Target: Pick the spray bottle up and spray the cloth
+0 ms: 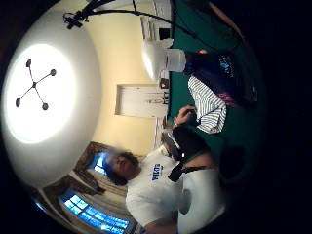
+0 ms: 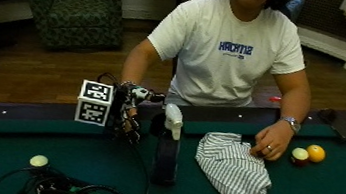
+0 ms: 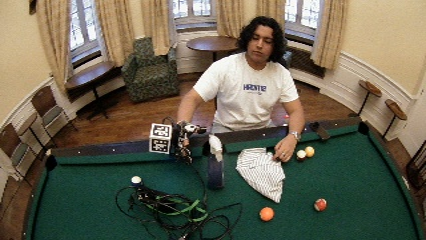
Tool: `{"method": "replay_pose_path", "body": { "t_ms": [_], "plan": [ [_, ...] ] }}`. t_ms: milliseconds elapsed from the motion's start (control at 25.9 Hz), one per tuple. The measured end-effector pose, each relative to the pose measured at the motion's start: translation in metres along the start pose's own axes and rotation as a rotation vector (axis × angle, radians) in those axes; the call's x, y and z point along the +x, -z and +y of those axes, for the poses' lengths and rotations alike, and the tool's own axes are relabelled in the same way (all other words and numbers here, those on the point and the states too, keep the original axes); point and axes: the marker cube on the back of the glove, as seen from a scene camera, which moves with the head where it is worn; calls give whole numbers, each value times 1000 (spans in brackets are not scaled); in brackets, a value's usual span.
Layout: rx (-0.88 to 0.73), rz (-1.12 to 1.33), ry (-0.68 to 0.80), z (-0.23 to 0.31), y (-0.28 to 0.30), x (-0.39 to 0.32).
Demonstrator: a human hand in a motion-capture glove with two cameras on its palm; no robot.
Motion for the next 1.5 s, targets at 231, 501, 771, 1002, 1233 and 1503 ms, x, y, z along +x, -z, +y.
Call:
{"method": "replay_pose_path", "body": {
  "t_ms": [231,501,771,1002,1233,1503],
  "plan": [
    [-20,-9,-1,-12,-14,5],
    [-58,-14,14,-25,-32,5],
    [-75,-5,44,-43,-47,-6],
    [-69,6,61,-61,-57,-12],
    [-77,-9,86,-77,-65,-20],
    [-106,-16,95,-92,-74,-34]
  ]
}}
